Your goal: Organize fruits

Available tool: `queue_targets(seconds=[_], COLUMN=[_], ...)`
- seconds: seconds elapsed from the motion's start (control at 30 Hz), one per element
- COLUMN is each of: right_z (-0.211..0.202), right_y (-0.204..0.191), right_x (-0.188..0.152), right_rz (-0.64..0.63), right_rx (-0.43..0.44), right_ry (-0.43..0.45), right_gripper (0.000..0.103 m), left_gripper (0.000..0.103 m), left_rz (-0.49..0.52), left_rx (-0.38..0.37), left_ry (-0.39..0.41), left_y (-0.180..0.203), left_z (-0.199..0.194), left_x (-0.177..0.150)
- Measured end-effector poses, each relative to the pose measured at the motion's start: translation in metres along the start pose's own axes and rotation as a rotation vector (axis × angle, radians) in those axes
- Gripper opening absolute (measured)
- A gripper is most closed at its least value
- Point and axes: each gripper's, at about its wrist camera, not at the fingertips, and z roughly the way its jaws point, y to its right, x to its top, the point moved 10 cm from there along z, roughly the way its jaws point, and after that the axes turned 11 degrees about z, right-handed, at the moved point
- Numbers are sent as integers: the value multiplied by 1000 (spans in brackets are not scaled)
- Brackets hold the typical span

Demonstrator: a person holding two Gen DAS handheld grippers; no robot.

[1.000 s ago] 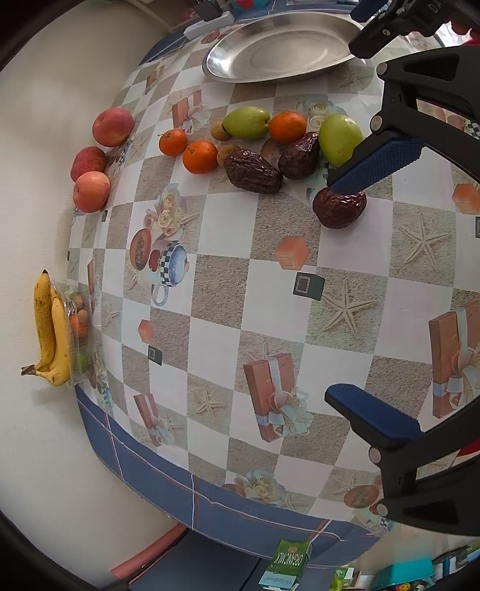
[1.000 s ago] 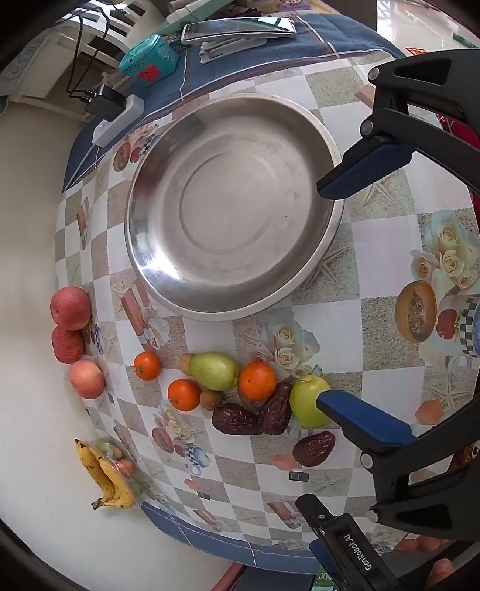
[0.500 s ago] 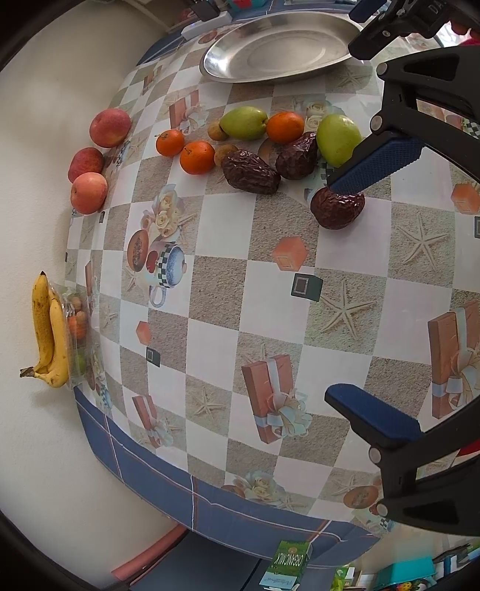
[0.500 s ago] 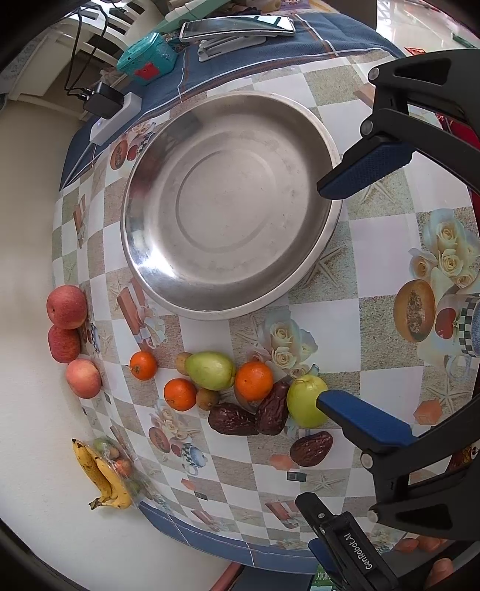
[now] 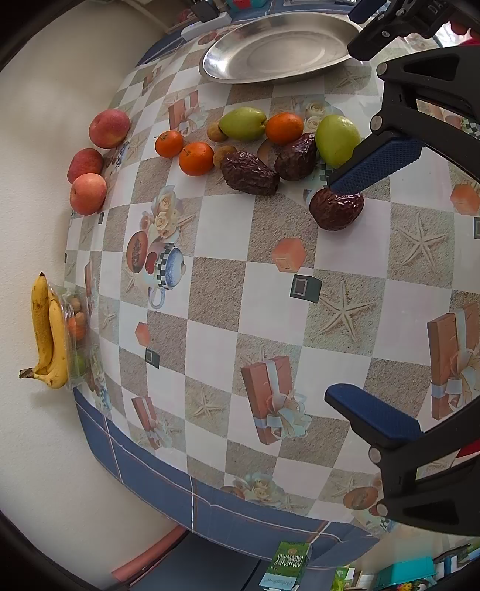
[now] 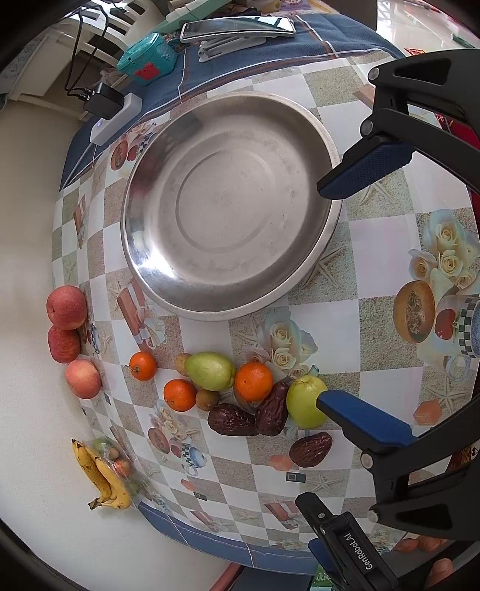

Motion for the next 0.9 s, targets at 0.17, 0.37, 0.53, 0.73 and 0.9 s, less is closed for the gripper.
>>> queue_targets(seconds=[0.17,0.37,0.53,0.73,0.9], right_z=[0,0,1,1,3], right_y=[0,0,0,1,0], right_x=[0,0,-1,-1,-3], right_rz=[0,1,1,0,-2], right_rx=[-1,0,-1,-2,-5], right_ry=[1,1,-2,-3,-9], right_gripper=[103,103,103,103,103], left_gripper=[103,103,103,103,103], left_rz=[0,1,1,2,0], left_rx=[-1,-2,-3,-3,-6], left_ry=[0,-2,-3,-4,-8], left_y=[0,0,0,0,0], left_z=[0,0,1,1,2], left_x=[0,0,0,0,-2])
